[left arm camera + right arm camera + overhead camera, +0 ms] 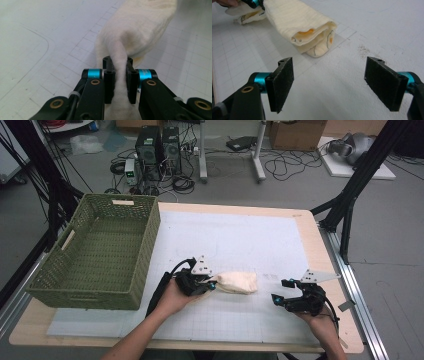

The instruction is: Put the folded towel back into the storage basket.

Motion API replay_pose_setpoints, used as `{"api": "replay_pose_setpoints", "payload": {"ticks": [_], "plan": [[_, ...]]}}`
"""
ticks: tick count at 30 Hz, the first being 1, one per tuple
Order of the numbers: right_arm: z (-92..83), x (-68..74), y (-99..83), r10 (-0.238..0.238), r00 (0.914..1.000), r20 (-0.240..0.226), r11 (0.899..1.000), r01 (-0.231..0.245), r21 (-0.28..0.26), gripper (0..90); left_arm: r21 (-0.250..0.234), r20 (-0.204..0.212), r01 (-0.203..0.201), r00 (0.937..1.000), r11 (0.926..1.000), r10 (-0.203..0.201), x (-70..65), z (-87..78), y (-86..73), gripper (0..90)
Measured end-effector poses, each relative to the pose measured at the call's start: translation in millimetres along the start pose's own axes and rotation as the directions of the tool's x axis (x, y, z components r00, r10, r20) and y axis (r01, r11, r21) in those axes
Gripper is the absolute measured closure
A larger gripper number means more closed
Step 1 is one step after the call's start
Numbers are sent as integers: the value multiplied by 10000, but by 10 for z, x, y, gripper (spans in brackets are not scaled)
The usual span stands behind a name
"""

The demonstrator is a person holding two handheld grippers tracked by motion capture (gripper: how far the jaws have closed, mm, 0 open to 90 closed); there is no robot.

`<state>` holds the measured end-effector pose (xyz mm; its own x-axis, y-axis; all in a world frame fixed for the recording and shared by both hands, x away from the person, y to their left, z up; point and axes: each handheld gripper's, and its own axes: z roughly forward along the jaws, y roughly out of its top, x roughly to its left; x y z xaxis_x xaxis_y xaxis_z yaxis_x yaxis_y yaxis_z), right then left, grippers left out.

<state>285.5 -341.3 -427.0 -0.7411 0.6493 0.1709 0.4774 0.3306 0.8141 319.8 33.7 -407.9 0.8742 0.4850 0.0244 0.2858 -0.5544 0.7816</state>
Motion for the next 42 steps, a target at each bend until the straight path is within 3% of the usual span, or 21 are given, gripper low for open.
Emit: {"api": "replay_pose_setpoints", "payload": {"ticks": [13, 26, 42], "plan": [[12, 4, 4, 15, 10000, -59, 10000, -15, -14, 217, -530, -7, 486, 9988, 9974, -487, 46, -148, 21, 816], [25, 19, 4, -63, 10000, 71, 9999, 64, -87, 158, -852, 123, 721, 9974, 9937, -714, 88, -304, 48, 815], [29, 23, 7, -83, 9999, 73, 9999, 83, -93, 153, -1358, 146, 979, 9952, 9859, -969, 129, -564, 104, 815]]}}
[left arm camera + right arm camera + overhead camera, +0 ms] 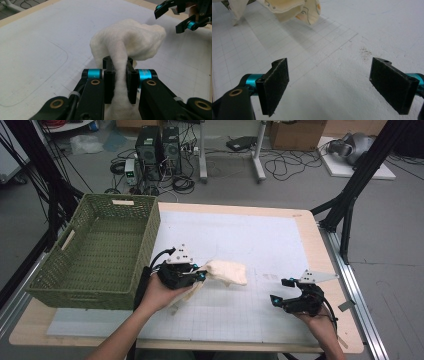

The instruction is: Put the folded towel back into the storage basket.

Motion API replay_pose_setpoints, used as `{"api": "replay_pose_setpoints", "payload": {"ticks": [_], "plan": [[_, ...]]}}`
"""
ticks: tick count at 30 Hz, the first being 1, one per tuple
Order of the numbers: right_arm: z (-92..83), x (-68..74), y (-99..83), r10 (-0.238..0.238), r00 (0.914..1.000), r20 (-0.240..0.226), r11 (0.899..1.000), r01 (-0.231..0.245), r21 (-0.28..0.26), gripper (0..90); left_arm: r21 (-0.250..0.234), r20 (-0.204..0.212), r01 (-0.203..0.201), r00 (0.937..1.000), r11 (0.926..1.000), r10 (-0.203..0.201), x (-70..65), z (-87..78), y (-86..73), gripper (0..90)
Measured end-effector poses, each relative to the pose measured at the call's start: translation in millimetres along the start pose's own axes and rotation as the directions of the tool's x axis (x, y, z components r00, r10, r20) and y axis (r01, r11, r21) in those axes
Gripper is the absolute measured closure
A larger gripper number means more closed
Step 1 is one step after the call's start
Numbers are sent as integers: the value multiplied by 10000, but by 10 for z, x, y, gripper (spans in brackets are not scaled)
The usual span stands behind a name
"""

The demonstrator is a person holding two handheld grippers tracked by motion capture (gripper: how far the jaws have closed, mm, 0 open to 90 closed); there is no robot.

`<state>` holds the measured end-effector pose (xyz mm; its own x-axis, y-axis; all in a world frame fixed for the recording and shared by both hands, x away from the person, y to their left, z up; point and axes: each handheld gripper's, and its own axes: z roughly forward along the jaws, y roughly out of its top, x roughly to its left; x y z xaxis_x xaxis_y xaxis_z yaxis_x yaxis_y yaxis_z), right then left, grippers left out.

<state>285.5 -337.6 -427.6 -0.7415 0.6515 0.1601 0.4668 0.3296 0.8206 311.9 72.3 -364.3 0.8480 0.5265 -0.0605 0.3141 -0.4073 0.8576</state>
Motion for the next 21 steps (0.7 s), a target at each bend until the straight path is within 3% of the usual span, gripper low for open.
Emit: {"api": "replay_pose_setpoints", "payload": {"ticks": [21], "plan": [[9, 0, 1, 14, 10000, 50, 10000, -14, 27, 132, -262, 6, 18, 10000, 9997, -18, 47, -166, 65, 815]]}}
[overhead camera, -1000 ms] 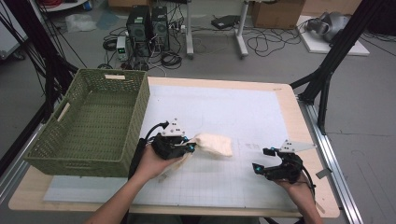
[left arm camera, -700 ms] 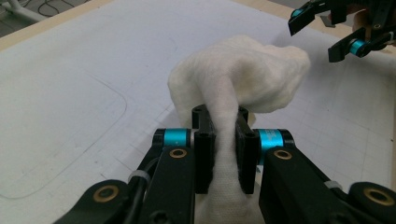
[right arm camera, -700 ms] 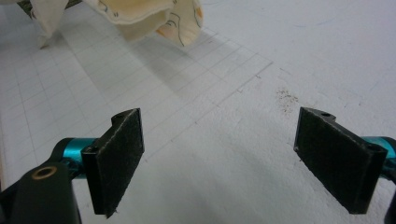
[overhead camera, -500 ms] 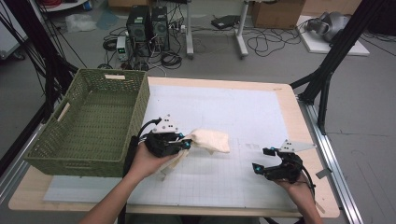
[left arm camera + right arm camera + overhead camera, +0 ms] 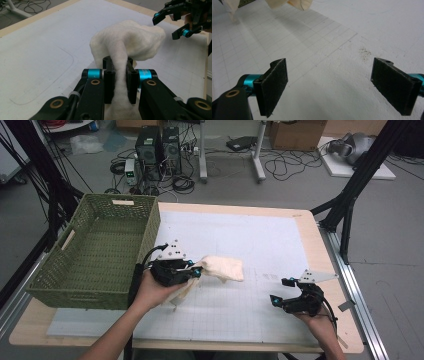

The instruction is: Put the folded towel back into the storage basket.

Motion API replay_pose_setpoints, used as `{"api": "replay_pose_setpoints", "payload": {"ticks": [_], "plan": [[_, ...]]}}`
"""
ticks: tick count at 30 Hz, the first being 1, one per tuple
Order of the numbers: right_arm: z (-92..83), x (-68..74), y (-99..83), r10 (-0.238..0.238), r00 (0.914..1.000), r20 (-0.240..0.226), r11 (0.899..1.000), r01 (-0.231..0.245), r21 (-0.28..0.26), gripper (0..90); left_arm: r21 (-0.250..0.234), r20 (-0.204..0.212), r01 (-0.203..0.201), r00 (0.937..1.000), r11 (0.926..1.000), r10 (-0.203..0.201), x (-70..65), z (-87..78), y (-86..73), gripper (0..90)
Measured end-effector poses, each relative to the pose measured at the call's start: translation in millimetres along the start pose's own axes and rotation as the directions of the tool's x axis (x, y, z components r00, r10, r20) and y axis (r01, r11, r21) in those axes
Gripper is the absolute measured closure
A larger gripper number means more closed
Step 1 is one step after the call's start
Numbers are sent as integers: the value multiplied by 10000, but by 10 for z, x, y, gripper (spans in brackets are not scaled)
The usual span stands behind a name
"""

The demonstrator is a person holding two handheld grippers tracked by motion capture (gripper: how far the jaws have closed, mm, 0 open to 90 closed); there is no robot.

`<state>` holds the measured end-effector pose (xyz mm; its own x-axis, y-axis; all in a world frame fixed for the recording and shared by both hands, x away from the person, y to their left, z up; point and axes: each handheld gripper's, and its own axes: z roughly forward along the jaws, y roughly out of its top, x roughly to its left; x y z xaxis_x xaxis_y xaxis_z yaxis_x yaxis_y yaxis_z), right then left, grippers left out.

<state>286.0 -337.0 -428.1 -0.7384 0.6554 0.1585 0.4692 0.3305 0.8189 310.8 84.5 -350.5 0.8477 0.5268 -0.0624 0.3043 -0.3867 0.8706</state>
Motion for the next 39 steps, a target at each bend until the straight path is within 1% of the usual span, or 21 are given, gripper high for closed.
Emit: {"api": "replay_pose_setpoints", "payload": {"ticks": [3, 9, 14, 15, 16, 18, 19, 23, 28, 30, 34, 37, 39], "plan": [[2, 2, -1, 39, 10000, -27, 10000, -39, 21, 131, 41, -4, -10, 10000, 10000, 10, 8, -8, -3, 815], [6, -3, -1, -39, 10000, -39, 10000, 39, 16, 130, -37, 55, 35, 10000, 10000, -35, 12, -25, 2, 815], [4, 0, -1, 19, 10000, -31, 10000, -19, 24, 130, -42, 35, 3, 10000, 10000, -3, 14, -45, 13, 815], [6, -3, 0, -36, 10000, -45, 10000, 36, 14, 130, -26, 29, 0, 10000, 10000, 0, 15, -53, 17, 816], [6, -3, 0, -43, 10000, -43, 10000, 43, 12, 130, -96, 62, 30, 10000, 9999, -29, 9, -57, 22, 815], [7, -1, 0, -17, 10000, -48, 10000, 17, 24, 130, -78, 81, -93, 9999, 9999, 94, 0, -74, 42, 815], [11, -7, 0, -60, 10000, -28, 10000, 60, -5, 130, -109, 126, -81, 9999, 9999, 83, -5, -79, 50, 815], [16, -1, 1, -58, 10000, -43, 10000, 58, 40, 130, -168, 82, -106, 9999, 9998, 107, -2, -96, 71, 815], [13, -5, 0, -45, 10000, -59, 10000, 45, 31, 130, -180, 66, -44, 10000, 9998, 46, 17, -128, 82, 815], [14, -5, 0, -48, 10000, -50, 10000, 48, 43, 130, -157, 142, -47, 9999, 9999, 49, 31, -150, 94, 815], [16, -5, 0, -49, 10000, -64, 10000, 49, 45, 130, -349, 301, 100, 9995, 9993, -90, 62, -218, 128, 816], [11, -8, -1, -55, 10000, -80, 10000, 55, 37, 130, -543, 399, 196, 9991, 9983, -175, 112, -329, 162, 815], [10, -8, -1, 4, 10000, -81, 10000, -4, 79, 130, -628, 581, 364, 9978, 9974, -327, 153, -399, 179, 815]]}}
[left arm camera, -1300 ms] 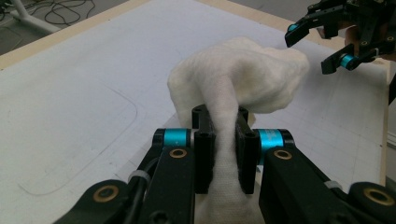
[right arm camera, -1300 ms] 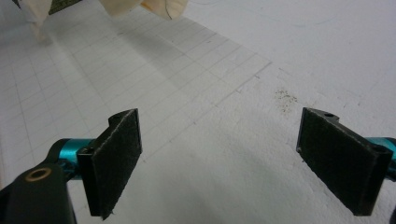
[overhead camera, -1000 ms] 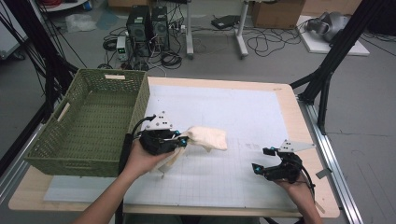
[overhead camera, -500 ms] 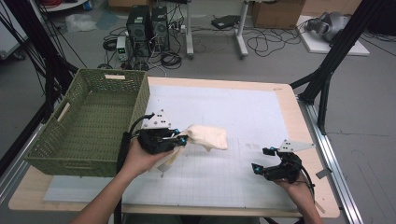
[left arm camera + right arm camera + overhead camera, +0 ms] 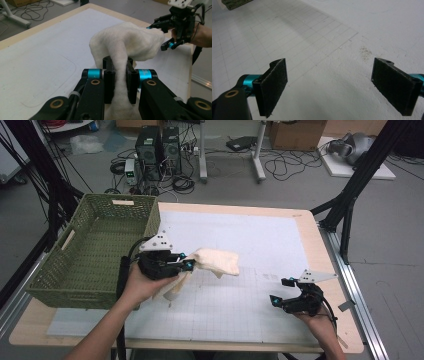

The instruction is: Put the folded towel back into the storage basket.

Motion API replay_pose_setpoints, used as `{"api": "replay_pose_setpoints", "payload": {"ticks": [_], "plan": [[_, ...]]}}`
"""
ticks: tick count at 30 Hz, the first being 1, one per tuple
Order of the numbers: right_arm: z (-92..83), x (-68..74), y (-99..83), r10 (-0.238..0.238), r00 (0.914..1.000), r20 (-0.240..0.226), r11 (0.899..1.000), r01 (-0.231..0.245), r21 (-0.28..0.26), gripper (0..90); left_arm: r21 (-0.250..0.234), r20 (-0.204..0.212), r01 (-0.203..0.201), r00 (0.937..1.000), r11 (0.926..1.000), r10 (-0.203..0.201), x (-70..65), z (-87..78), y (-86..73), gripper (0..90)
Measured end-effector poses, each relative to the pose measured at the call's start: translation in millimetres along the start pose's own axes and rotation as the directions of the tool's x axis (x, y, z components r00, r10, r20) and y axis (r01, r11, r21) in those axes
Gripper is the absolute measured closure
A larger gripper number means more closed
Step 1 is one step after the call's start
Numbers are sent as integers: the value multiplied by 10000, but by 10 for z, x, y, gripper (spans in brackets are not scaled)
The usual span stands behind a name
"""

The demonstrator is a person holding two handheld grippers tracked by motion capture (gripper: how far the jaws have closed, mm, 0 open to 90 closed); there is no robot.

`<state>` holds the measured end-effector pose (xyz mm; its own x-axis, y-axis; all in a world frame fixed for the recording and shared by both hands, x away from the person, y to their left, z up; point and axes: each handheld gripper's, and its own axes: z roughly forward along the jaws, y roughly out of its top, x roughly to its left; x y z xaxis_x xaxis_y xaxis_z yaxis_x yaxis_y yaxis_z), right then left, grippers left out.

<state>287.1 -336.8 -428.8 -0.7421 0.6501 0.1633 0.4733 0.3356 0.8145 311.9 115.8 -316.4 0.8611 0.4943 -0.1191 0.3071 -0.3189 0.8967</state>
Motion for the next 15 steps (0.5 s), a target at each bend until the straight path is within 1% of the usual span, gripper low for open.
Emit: {"api": "replay_pose_setpoints", "payload": {"ticks": [1, 3, 4, 6, 11, 15], "plan": [[6, -6, 0, -81, 10000, 14, 10000, 81, -29, 129, 15, 68, 58, 10000, 10000, -59, 13, -32, 11, 815], [12, 2, 2, -43, 10000, 12, 10000, 43, 21, 129, -8, 121, 57, 9999, 10000, -56, 32, -88, 28, 815], [17, 2, 3, -109, 9999, 7, 9999, 109, 21, 129, -19, 178, 83, 9998, 10000, -83, 42, -113, 35, 815], [19, 4, 3, -98, 10000, 20, 9999, 98, 38, 129, -20, 213, 47, 9998, 10000, -46, 60, -159, 45, 815], [15, 2, 2, -67, 10000, 28, 10000, 67, 26, 129, -124, 429, 132, 9990, 9998, -126, 95, -258, 57, 815], [19, 1, 2, -70, 10000, 22, 10000, 70, 58, 128, -170, 458, 74, 9989, 9998, -66, 117, -338, 79, 815]]}}
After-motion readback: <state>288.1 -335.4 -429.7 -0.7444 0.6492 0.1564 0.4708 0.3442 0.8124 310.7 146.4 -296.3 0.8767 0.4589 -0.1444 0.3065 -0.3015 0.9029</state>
